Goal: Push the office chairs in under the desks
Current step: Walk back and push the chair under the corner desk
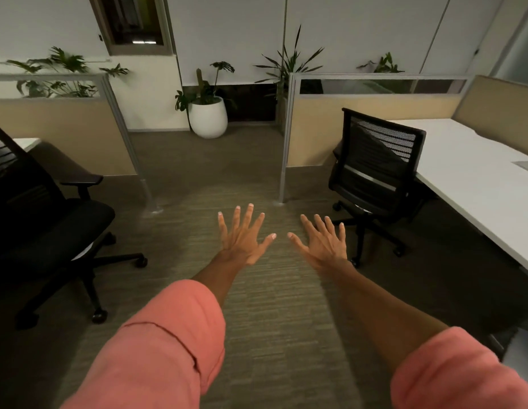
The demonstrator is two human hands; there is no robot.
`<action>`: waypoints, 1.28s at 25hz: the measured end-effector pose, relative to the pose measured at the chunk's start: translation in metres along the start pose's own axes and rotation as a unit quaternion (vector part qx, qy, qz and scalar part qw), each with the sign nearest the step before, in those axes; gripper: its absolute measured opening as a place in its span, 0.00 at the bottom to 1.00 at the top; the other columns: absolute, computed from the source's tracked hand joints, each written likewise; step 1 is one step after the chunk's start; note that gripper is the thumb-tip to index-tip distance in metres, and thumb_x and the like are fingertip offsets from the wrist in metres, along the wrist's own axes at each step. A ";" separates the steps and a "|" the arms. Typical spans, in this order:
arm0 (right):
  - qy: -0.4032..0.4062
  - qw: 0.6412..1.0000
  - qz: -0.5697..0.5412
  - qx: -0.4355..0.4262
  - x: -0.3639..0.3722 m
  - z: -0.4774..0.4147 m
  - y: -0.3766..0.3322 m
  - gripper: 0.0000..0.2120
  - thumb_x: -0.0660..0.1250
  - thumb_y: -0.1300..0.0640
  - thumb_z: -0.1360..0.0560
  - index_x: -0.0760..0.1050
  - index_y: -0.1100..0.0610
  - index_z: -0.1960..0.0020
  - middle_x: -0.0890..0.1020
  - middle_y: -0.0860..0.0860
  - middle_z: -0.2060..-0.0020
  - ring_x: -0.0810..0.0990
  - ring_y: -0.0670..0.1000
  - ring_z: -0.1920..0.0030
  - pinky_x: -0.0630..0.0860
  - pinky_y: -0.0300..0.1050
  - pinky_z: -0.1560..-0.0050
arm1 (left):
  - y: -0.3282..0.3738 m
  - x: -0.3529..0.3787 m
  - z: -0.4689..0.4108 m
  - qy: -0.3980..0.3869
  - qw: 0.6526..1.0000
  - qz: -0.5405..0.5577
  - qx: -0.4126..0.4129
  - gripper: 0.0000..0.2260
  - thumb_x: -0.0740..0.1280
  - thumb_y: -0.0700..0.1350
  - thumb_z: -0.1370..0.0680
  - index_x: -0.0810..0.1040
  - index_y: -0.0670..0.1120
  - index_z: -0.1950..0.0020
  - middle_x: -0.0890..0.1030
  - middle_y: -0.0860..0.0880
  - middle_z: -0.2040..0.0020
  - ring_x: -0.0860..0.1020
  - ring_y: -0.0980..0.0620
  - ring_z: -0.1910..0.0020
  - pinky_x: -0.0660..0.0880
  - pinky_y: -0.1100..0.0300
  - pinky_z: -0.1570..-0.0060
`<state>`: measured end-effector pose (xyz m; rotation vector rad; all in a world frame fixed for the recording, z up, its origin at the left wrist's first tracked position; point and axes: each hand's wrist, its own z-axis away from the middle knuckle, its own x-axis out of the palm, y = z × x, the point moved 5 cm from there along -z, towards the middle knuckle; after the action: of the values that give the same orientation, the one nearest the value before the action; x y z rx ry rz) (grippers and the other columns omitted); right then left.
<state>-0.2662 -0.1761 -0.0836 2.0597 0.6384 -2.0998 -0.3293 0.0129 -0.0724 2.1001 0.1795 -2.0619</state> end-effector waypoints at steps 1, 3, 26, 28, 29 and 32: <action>0.000 1.000 0.001 0.005 0.002 -0.022 0.002 0.40 0.42 0.25 0.27 0.49 0.44 0.20 0.53 0.55 0.20 0.45 0.56 0.21 0.36 0.62 0.25 | -0.005 0.001 -0.023 0.000 1.000 -0.002 0.004 0.33 0.44 0.70 0.22 0.47 0.56 0.20 0.40 0.48 0.20 0.38 0.42 0.22 0.30 0.33 0.32; 0.002 1.000 -0.002 0.017 0.008 -0.072 0.001 0.40 0.41 0.25 0.27 0.49 0.44 0.20 0.53 0.54 0.20 0.45 0.56 0.21 0.36 0.62 0.25 | -0.019 0.005 -0.077 -0.002 1.000 -0.009 0.012 0.34 0.43 0.70 0.22 0.47 0.56 0.20 0.40 0.49 0.20 0.38 0.42 0.22 0.30 0.32 0.32; 0.033 0.980 0.015 0.195 -0.012 -0.501 0.130 0.38 0.43 0.27 0.25 0.47 0.44 0.20 0.50 0.54 0.20 0.44 0.56 0.21 0.36 0.62 0.25 | 0.034 0.009 -0.611 0.012 0.978 -0.007 0.207 0.36 0.40 0.72 0.24 0.47 0.56 0.20 0.41 0.49 0.19 0.39 0.42 0.22 0.29 0.33 0.33; 0.044 0.974 0.016 0.219 -0.022 -0.529 0.162 0.38 0.43 0.27 0.25 0.48 0.44 0.20 0.51 0.54 0.20 0.44 0.56 0.21 0.37 0.62 0.25 | 0.065 0.007 -0.653 0.014 0.974 -0.001 0.225 0.35 0.41 0.71 0.24 0.47 0.56 0.20 0.41 0.49 0.19 0.38 0.42 0.22 0.29 0.33 0.34; 0.049 0.971 0.018 0.231 -0.027 -0.541 0.177 0.38 0.43 0.27 0.25 0.48 0.44 0.20 0.51 0.54 0.20 0.44 0.56 0.21 0.37 0.62 0.25 | 0.080 0.004 -0.670 0.018 0.972 0.001 0.235 0.35 0.41 0.71 0.23 0.47 0.56 0.20 0.41 0.49 0.19 0.39 0.43 0.22 0.29 0.33 0.33; 0.058 0.962 0.023 0.268 -0.038 -0.569 0.219 0.38 0.42 0.27 0.25 0.48 0.44 0.20 0.52 0.53 0.20 0.45 0.56 0.21 0.37 0.62 0.25 | 0.127 -0.009 -0.718 0.023 0.962 0.003 0.271 0.34 0.43 0.70 0.22 0.47 0.56 0.20 0.42 0.48 0.19 0.39 0.42 0.21 0.33 0.31 0.30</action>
<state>0.3445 -0.1627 -0.0783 2.4426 0.0192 -2.3274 0.3991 0.0483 -0.0483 2.4310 -0.4367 -2.2464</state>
